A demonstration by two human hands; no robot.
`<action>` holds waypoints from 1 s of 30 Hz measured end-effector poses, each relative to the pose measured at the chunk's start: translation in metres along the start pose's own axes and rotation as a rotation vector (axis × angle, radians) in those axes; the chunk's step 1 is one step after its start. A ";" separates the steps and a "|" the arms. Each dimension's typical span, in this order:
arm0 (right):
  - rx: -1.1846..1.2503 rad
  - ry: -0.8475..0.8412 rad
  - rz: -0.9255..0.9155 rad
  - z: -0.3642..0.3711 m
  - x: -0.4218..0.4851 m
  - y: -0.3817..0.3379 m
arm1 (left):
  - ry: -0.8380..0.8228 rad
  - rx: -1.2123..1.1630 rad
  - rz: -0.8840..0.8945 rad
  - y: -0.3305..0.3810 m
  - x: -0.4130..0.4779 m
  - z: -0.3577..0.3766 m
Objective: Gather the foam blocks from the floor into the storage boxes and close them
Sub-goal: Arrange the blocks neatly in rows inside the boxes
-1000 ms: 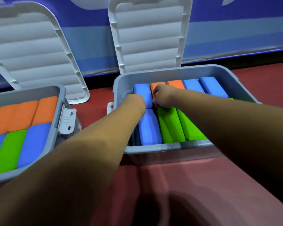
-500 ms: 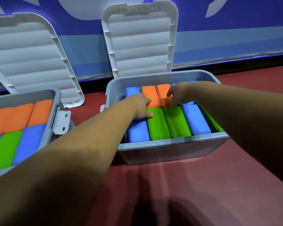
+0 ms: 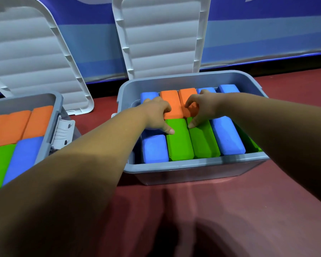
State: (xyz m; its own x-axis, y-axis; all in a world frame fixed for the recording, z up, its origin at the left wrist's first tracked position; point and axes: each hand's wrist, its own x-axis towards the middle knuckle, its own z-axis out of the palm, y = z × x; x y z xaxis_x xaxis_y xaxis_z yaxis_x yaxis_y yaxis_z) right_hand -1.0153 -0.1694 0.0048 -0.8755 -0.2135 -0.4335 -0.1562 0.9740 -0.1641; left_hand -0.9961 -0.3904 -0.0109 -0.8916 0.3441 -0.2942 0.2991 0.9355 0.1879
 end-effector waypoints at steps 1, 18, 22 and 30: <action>0.039 -0.006 -0.004 0.000 0.003 0.003 | 0.014 -0.023 0.004 -0.003 0.001 0.001; 0.387 0.221 0.033 0.036 -0.010 0.007 | 0.125 -0.336 -0.150 0.002 -0.017 0.043; 0.372 0.373 0.013 0.074 -0.048 -0.009 | 0.108 -0.275 -0.272 0.039 -0.026 0.040; 0.493 0.097 0.160 0.054 -0.137 -0.007 | -0.175 -0.303 -0.258 0.054 -0.070 0.009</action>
State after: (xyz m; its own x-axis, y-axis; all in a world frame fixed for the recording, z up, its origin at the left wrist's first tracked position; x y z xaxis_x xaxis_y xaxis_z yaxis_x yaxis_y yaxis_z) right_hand -0.8701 -0.1510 0.0175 -0.9127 -0.0346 -0.4071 0.1956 0.8377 -0.5099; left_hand -0.9142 -0.3635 0.0113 -0.8450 0.1351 -0.5174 -0.0626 0.9360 0.3465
